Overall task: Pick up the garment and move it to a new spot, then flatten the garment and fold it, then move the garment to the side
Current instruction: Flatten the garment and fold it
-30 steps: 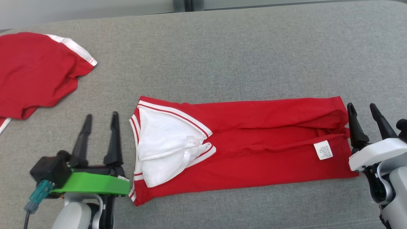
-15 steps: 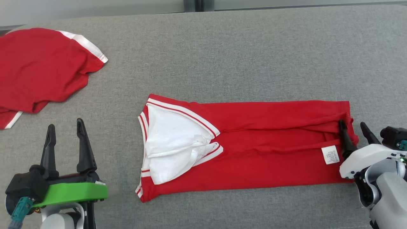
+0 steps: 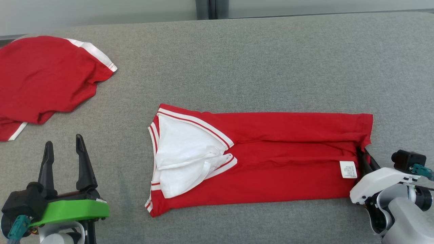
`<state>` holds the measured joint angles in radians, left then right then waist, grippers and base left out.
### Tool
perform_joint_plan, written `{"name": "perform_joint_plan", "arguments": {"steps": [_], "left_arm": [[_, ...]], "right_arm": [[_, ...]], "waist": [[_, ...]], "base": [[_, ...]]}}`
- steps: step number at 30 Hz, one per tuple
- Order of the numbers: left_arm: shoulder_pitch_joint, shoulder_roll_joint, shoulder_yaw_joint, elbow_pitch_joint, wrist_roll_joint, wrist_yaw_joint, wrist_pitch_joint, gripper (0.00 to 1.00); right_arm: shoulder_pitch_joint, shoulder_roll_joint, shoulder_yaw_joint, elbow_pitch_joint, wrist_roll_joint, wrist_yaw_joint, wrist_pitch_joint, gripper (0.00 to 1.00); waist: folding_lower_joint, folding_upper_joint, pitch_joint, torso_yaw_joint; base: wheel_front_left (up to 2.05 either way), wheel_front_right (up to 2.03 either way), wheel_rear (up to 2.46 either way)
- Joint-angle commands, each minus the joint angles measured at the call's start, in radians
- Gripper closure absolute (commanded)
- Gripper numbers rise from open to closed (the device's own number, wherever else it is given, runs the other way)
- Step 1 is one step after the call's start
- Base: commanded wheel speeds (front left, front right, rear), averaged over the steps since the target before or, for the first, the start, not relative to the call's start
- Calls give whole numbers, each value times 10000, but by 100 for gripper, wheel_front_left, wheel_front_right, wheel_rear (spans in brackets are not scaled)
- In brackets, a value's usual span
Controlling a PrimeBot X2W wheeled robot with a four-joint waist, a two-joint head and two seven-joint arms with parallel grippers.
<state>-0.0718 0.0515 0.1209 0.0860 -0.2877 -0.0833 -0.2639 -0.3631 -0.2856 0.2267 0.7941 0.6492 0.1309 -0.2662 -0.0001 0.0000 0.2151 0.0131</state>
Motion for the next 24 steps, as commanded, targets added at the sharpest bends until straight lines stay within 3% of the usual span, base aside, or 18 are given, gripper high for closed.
{"name": "perform_joint_plan", "arguments": {"steps": [1,16,24], "left_arm": [[142,-8,13,24,146,-7,-2,0],[564,-6,-12,146,437,6,-2,0],[739,-7,-51,141,393,57,-2,0]], "right_arm": [[127,-67,2,65,49,-9,32,100],[214,-1833,-1560,-135,-261,-12,17,100],[295,-1639,-1477,-852,-580,-11,17,100]], "waist": [[1,0,-52,-43],[1,0,-812,-195],[1,0,-1027,-272]], "base": [[0,0,0],[0,0,0],[0,0,0]]}}
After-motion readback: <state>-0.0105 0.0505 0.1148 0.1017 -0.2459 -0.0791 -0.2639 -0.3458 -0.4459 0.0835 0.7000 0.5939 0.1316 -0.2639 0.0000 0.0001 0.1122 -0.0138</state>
